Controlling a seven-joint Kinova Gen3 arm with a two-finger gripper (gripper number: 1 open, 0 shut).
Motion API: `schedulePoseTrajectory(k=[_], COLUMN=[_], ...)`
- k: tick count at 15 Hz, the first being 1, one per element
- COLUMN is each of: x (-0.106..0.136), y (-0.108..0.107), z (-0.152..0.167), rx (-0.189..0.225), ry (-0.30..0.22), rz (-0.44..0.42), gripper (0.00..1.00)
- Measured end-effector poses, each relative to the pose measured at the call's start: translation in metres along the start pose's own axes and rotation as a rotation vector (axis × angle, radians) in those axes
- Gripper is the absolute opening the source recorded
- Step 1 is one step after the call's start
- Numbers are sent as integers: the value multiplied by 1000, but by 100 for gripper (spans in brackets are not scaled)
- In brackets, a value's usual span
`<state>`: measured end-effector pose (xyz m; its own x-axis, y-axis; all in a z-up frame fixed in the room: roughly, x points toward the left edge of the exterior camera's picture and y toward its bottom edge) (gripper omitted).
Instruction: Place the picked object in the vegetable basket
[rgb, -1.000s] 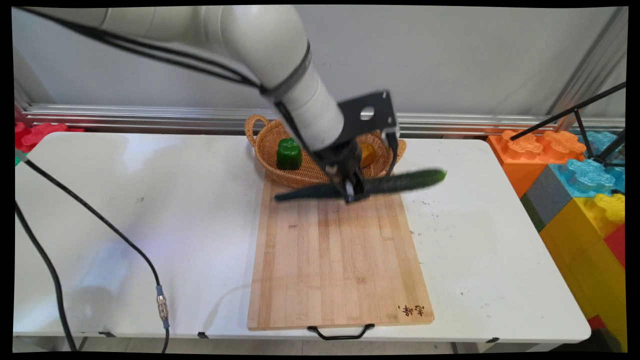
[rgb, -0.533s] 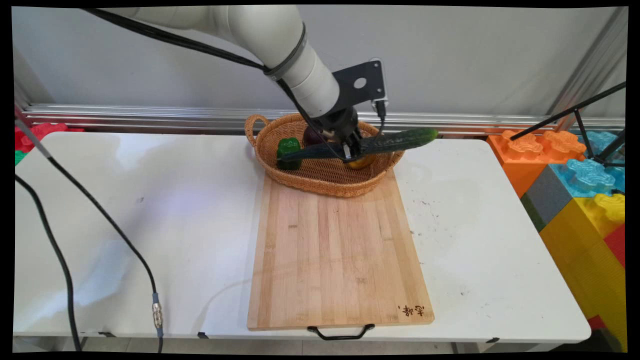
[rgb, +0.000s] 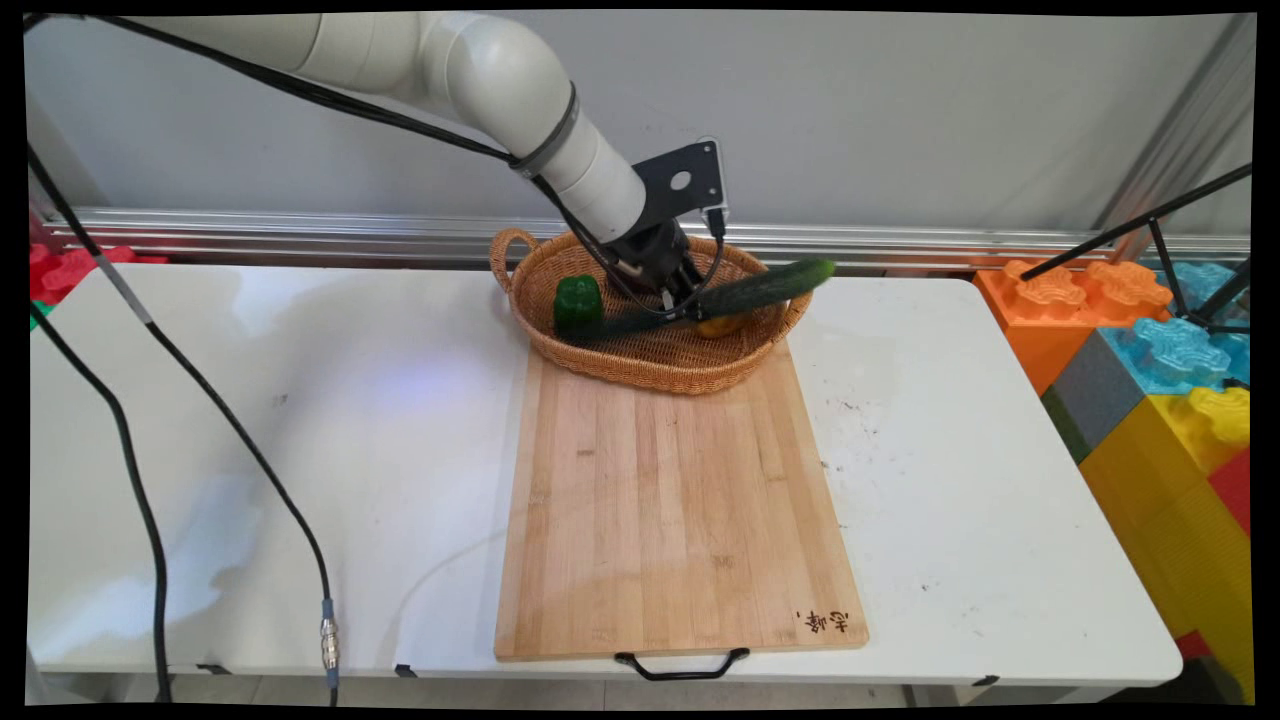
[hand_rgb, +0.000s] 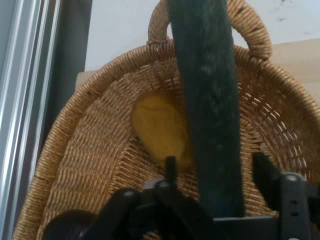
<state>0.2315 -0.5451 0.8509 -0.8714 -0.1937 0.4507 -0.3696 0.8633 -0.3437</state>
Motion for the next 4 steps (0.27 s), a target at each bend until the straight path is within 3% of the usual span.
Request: schedulePoseTrajectory(k=[4], x=[-8], y=[-5], z=[3], rx=[-23], ry=[11], rz=[-12], gripper=[100])
